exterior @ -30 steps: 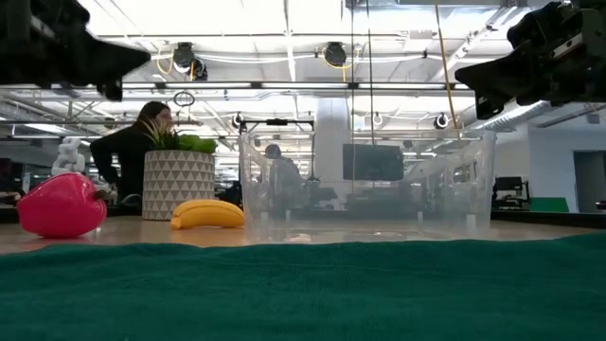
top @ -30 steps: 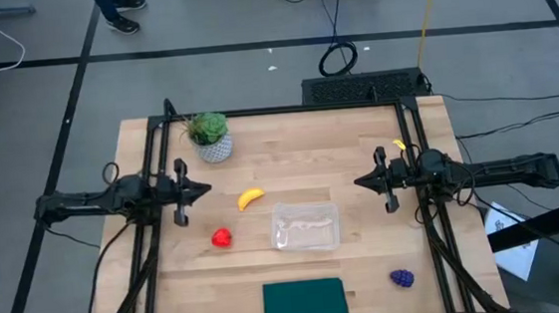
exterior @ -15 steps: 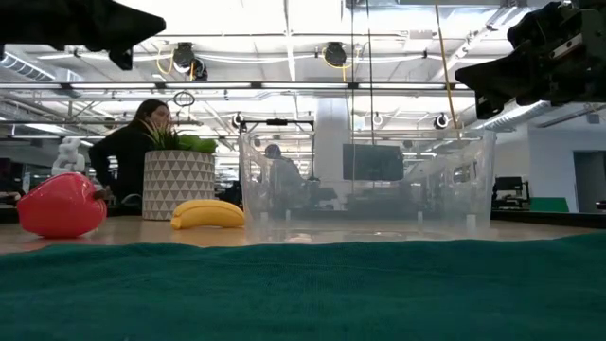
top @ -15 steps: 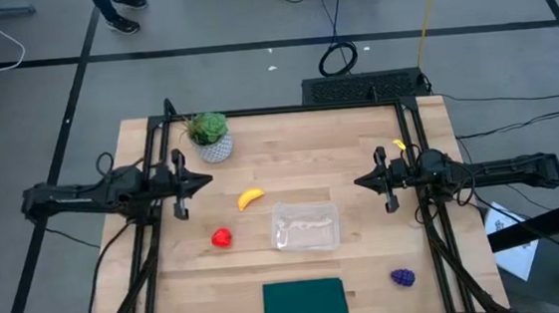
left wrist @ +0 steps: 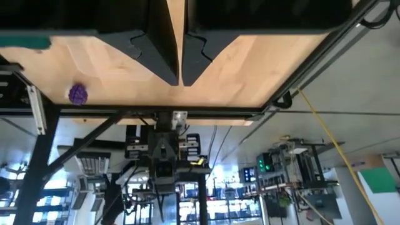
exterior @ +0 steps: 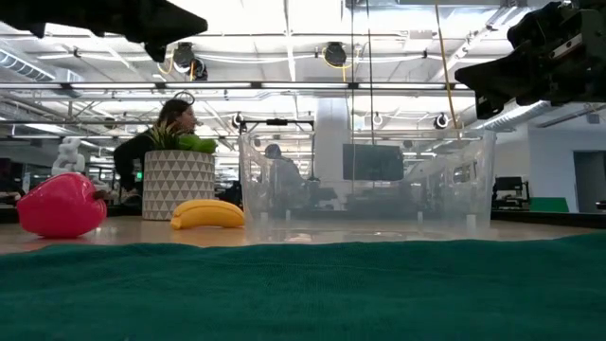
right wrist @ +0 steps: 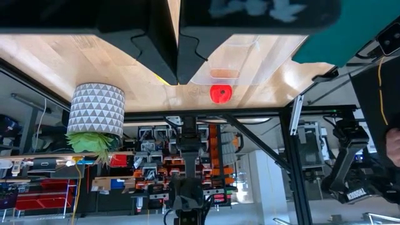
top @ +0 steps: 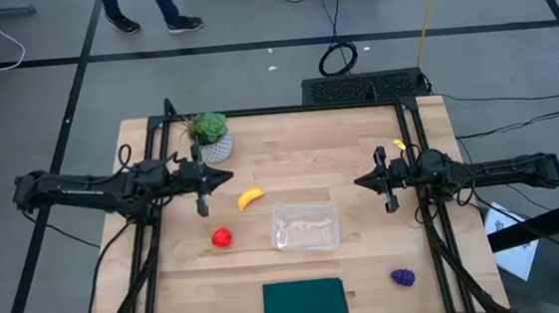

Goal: Pick and placing Produce into tupperware
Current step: Put the banana into the transparent bin

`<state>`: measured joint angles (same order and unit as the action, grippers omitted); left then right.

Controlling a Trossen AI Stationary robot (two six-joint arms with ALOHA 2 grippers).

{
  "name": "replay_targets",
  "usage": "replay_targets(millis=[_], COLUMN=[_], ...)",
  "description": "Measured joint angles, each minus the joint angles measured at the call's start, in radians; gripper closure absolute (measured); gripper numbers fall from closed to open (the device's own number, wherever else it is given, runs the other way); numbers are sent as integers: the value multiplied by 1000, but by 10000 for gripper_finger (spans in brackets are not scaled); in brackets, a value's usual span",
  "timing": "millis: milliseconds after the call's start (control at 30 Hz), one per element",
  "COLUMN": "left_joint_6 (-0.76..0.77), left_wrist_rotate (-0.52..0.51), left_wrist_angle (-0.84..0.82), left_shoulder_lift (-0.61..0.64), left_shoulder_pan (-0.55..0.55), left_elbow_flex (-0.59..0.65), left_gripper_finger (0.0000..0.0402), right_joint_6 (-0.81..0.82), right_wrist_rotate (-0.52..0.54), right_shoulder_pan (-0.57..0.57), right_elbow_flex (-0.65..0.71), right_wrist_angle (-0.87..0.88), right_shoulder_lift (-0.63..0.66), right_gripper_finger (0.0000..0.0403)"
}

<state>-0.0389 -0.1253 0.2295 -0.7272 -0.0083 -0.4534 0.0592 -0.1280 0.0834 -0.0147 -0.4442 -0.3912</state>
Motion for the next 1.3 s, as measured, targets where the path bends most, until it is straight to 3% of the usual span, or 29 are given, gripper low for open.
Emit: replay_targets(millis=[500, 967, 1100, 1300], left_joint_6=[-16, 7, 35, 41], left_wrist_rotate=[39, 38, 13, -8], left_wrist_angle=[58, 93, 32, -221], left_shoulder_lift=[-55, -124, -137, -175], left_shoulder_pan=[87, 89, 90, 111], left_elbow_flex=[-38, -39, -100, -283], left_gripper_finger=[376, 376, 376, 376], right_joint_6=[-24, -26, -26, -26], right_wrist_rotate=[0, 0, 0, 0], right_shoulder_pan=[0, 0, 0, 0], right_elbow_flex=[0, 0, 0, 0], right_wrist_angle=[0, 0, 0, 3], right_shoulder_lift=[0, 0, 0, 0], right_gripper_finger=[403, 403, 403, 403])
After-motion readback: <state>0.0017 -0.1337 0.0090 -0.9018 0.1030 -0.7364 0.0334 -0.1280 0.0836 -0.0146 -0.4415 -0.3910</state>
